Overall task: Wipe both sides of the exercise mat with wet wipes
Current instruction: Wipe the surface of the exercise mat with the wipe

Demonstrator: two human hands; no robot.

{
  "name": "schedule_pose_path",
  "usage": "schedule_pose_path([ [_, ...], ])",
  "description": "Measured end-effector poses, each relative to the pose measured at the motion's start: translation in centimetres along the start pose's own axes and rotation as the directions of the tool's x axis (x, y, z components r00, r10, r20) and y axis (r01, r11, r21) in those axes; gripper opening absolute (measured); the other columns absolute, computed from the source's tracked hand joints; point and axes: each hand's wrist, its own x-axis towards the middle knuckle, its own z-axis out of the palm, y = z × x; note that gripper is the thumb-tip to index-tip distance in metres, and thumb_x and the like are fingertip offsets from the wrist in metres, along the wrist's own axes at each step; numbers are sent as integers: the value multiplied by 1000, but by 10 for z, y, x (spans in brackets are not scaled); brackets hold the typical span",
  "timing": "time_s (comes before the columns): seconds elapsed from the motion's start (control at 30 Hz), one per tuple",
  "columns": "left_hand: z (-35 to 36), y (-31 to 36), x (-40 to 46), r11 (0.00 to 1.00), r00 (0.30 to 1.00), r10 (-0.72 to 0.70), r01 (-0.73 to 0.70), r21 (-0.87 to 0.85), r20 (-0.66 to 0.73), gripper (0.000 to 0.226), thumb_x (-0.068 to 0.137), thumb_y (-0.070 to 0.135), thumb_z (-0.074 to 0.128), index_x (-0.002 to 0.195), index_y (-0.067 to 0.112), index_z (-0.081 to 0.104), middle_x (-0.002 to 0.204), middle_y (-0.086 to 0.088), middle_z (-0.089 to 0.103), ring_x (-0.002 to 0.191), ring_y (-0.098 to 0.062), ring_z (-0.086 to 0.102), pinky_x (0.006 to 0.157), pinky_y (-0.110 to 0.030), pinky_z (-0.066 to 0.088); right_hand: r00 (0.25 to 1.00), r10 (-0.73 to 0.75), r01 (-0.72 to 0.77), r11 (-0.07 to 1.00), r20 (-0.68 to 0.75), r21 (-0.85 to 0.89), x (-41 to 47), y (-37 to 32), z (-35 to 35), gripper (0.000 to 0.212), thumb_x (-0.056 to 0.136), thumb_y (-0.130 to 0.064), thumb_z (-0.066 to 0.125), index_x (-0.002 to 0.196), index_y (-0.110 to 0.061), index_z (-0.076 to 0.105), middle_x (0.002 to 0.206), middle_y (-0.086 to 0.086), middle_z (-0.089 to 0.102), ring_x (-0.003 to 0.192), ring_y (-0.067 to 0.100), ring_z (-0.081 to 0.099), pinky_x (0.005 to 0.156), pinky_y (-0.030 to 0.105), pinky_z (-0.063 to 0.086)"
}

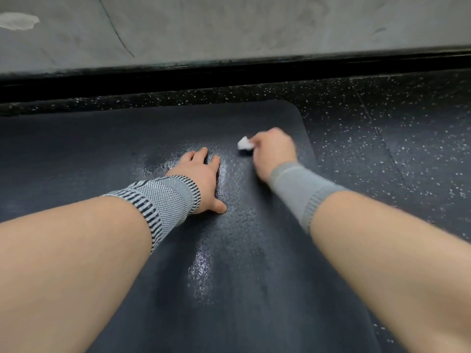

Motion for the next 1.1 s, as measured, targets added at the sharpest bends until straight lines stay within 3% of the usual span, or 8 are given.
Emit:
schedule_pose_path([
  [0.13, -2, -2, -3, 999, 999, 41, -40, 19, -15, 121, 73, 66, 70, 157, 18, -4, 164, -9, -9, 151, -31, -3, 122, -41, 12, 957, -259, 262, 965, 133, -4, -55, -13, 11, 28, 91, -13, 52, 114, -21, 65, 111, 5, 53, 102, 24, 55, 89, 30, 43],
  [0.27, 7, -8, -19, 996, 995, 93, -92, 16, -23, 119, 73, 64, 72, 157, 17, 2, 163, -8, -13, 151, -27, -4, 122, -42, 16, 724, -535, 548, 830, 436, 108, -113, 16, -11, 26, 91, -14, 51, 109, -19, 69, 108, 5, 58, 99, 26, 58, 87, 30, 43],
  [0.43, 40, -17, -65, 964, 978, 201, -188, 187, -50, 107, 79, 63, 67, 155, 13, 10, 163, -9, -5, 150, -26, 0, 122, -38, 15, 974, -129, 120, 991, 184, 60, -64, 32, -18, 31, 92, -13, 48, 113, -23, 68, 120, 3, 60, 112, 24, 55, 94, 23, 36],
  [0.57, 61, -18, -74, 967, 984, 161, -172, 190, 70, 126, 74, 62, 73, 155, 12, -10, 161, -7, -21, 151, -24, -9, 122, -41, 15, 995, 102, -102, 994, 10, 45, -44, 18, 3, 33, 92, -11, 49, 120, -22, 63, 119, 7, 53, 107, 28, 55, 92, 30, 41],
  [0.67, 61, -17, -72, 972, 983, 168, -177, 156, 68, 128, 73, 59, 75, 155, 12, -10, 161, -6, -24, 150, -24, -11, 122, -42, 16, 982, -181, 176, 981, 53, 80, -92, 8, 15, 32, 89, -8, 49, 108, -26, 68, 102, 2, 51, 92, 22, 54, 83, 27, 41],
  [0.8, 62, -17, -74, 973, 983, 170, -178, 148, 65, 127, 74, 57, 75, 155, 11, -12, 161, -6, -24, 150, -23, -12, 122, -41, 16, 738, -574, 527, 819, 355, 229, -149, 27, -4, 26, 84, -9, 52, 97, -18, 73, 94, 6, 62, 84, 29, 62, 75, 27, 45],
  [1.03, 57, -11, -75, 974, 987, 135, -149, 171, 90, 127, 76, 55, 76, 154, 10, -13, 161, -8, -24, 151, -25, -11, 122, -42, 17, 999, 47, -49, 996, 28, 80, -69, 20, 2, 33, 93, -11, 47, 120, -23, 63, 115, 6, 54, 106, 26, 55, 87, 25, 38],
  [1.1, 55, -9, -75, 975, 988, 124, -139, 173, 94, 127, 75, 53, 77, 154, 9, -12, 161, -8, -23, 151, -25, -11, 122, -42, 18, 999, -7, 5, 999, 37, 48, -76, 8, 12, 36, 90, -7, 48, 118, -25, 64, 112, 5, 53, 104, 27, 55, 89, 27, 41],
])
